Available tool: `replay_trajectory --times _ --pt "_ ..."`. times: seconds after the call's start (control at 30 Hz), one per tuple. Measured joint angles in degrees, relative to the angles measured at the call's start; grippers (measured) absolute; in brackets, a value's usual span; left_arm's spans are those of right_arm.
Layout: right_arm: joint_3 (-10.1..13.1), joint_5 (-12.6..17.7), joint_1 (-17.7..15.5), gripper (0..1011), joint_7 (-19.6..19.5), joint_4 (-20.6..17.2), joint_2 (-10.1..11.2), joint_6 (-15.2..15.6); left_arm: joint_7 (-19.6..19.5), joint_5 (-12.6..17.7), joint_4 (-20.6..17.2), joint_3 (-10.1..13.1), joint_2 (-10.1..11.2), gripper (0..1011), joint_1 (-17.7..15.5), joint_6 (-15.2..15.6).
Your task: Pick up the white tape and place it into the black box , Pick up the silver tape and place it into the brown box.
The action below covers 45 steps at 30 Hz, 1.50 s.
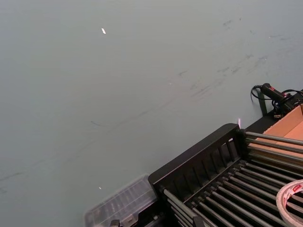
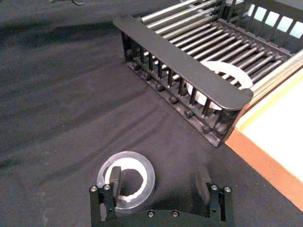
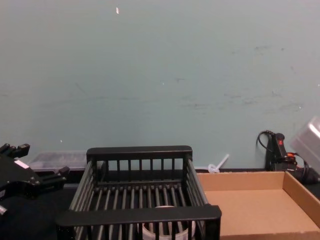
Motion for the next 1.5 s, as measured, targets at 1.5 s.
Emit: replay_trajectory --times 1.5 --pt "-1.7 -0.2 1.5 995 0.2 2.8 -1.3 1.1 0.0 0.0 0.0 0.0 0.0 1001 0.0 0.0"
